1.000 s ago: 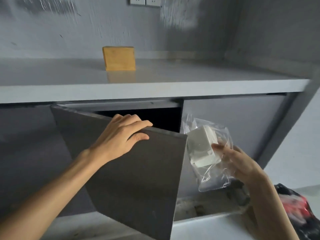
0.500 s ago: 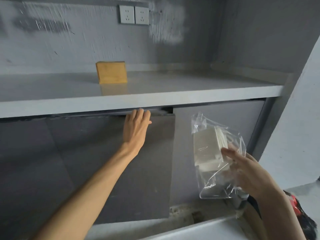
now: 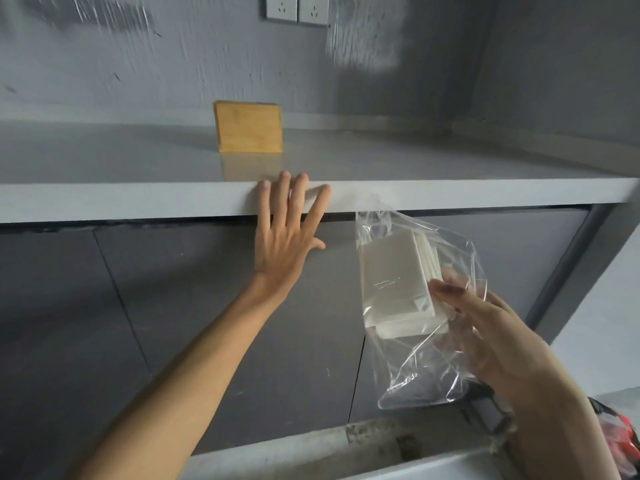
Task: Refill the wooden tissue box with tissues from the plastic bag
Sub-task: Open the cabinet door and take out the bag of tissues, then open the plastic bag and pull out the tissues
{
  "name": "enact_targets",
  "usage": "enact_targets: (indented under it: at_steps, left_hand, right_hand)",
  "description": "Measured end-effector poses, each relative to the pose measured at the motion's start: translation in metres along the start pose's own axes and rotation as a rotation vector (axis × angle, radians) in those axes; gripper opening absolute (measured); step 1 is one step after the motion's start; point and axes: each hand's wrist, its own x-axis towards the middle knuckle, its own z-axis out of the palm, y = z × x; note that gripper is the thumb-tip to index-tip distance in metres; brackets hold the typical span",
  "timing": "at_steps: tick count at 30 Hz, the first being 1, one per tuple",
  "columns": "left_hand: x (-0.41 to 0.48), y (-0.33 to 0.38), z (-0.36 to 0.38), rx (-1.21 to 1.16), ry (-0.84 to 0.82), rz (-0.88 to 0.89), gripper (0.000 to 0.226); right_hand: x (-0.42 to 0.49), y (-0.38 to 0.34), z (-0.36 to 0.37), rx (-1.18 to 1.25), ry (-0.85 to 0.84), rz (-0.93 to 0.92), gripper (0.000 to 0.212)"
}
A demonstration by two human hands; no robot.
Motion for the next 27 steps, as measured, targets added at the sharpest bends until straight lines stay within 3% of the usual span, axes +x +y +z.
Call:
enact_targets:
  at_steps: [3,6,7,10,12,16,20,23,25,27]
  left_hand:
    - [0.006,-0.014,0.003,-0.072,0.029,0.032,0.127]
    - [0.011,-0.017,0.011,-0.057,0.021,0.035,0.126]
    - [0.012,-0.016,0.014,-0.087,0.039,0.032,0.115]
    - [0.012,-0.008,0.008,-0.21,0.104,-0.024,0.054]
    - [0.014,-0.01,-0.002,-0.336,0.089,-0.064,0.042]
    - [0.013,-0.021,-0.011,-0.507,-0.018,-0.092,0.031]
    - [0.023,-0.043,-0.041,-0.741,-0.345,-0.092,0.03]
    - [0.057,-0.076,-0.058,-1.004,-0.837,-0.186,0.04]
    - [0.094,-0.108,-0.066,-1.305,-1.161,-0.378,0.062]
    - [0.136,-0.138,-0.089,-1.823,-1.371,-0.66,0.067]
  right_hand:
    - [0.0,-0.007,0.014,-0.049,0.002,-0.035,0.026]
    - [0.004,-0.011,0.033,-0.085,-0.016,-0.087,0.031]
    - [0.008,-0.013,0.039,-0.08,-0.004,-0.102,0.033]
    - [0.023,-0.03,0.059,-0.046,0.045,-0.134,0.032]
    - [0.042,-0.045,0.074,-0.008,0.041,-0.142,0.027]
    - [0.088,-0.074,0.105,0.087,0.001,-0.145,0.04]
    - [0.112,-0.096,0.135,0.206,0.162,-0.003,0.047]
    - [0.116,-0.122,0.165,0.245,0.325,0.168,0.053]
    - [0.114,-0.142,0.185,0.28,0.367,0.221,0.06]
    - [0.115,-0.166,0.208,0.314,0.388,0.235,0.073]
